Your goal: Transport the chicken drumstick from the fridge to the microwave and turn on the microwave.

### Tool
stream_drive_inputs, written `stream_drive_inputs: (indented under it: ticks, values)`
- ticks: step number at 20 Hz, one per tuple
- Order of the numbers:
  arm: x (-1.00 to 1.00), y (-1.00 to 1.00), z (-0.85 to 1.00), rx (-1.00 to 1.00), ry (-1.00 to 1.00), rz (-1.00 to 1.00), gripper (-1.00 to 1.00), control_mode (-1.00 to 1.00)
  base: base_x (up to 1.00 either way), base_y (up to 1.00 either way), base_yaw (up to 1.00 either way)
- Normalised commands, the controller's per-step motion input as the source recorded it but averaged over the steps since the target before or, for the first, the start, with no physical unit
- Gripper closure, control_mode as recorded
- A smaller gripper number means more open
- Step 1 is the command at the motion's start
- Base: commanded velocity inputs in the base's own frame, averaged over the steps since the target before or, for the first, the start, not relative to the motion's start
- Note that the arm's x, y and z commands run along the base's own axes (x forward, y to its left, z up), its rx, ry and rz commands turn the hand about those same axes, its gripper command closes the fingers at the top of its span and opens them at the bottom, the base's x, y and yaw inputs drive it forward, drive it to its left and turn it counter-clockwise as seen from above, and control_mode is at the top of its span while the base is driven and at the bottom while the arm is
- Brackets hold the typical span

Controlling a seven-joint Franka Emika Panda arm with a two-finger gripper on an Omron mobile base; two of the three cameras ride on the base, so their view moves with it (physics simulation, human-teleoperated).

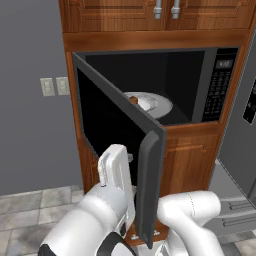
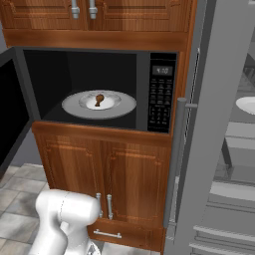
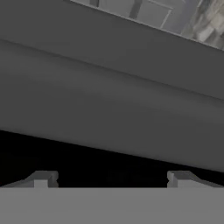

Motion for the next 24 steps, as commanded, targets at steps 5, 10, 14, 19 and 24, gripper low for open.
stream_drive_inputs:
  ticks: [5, 10, 14, 19, 24]
  values:
    - [0.10, -0.46, -0.04, 0.00, -0.06, -0.13, -1.00, -1.00, 0.00, 0.00, 0.00]
    - [0.17, -0.43, -0.07, 0.00, -0.03, -0.13, -1.00, -1.00, 0.00, 0.00, 0.00]
    - [0.23, -0.44, -0.07, 0.00, -0.05, -0.08, -1.00, -1.00, 0.00, 0.00, 0.00]
    - [0.24, -0.48, -0.07, 0.03, -0.10, -0.02, -1.00, -1.00, 0.00, 0.00, 0.00]
    - [0.28, -0.50, -0.10, 0.03, -0.08, 0.00, -1.00, -1.00, 0.00, 0.00, 0.00]
